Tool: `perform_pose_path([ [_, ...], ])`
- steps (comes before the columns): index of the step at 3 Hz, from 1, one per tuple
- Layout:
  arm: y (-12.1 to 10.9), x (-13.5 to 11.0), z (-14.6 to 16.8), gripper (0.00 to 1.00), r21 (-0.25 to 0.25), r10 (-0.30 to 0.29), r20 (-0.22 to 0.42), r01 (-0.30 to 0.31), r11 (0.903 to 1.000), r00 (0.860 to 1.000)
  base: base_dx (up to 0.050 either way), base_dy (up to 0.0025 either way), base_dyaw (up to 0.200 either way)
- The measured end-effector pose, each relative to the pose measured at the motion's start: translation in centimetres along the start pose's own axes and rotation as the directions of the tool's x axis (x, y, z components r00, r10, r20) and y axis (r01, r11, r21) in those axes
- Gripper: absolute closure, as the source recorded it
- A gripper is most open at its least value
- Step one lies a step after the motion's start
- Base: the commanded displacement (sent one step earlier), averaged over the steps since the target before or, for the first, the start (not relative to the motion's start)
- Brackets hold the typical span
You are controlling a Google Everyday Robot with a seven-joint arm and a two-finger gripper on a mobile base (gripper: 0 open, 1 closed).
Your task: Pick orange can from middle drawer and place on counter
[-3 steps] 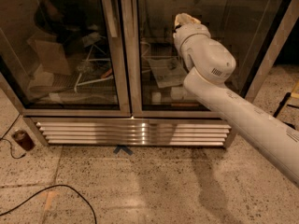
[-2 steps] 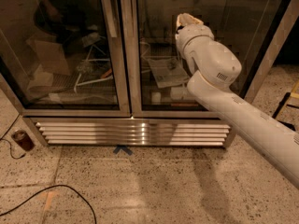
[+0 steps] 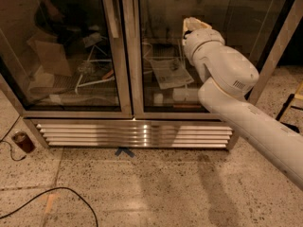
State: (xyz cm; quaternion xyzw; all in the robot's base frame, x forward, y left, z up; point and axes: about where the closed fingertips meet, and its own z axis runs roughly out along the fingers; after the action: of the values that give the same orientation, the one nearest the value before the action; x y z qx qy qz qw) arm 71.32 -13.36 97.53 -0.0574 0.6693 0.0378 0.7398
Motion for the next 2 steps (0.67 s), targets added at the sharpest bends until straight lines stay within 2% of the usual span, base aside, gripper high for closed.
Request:
perform_pose_path([
  [2, 0.2, -1.6, -4.5, 1.0, -0.025, 0.021, -0.027, -0.021, 0.9994, 0.999, 0.0, 0.0, 0.0],
])
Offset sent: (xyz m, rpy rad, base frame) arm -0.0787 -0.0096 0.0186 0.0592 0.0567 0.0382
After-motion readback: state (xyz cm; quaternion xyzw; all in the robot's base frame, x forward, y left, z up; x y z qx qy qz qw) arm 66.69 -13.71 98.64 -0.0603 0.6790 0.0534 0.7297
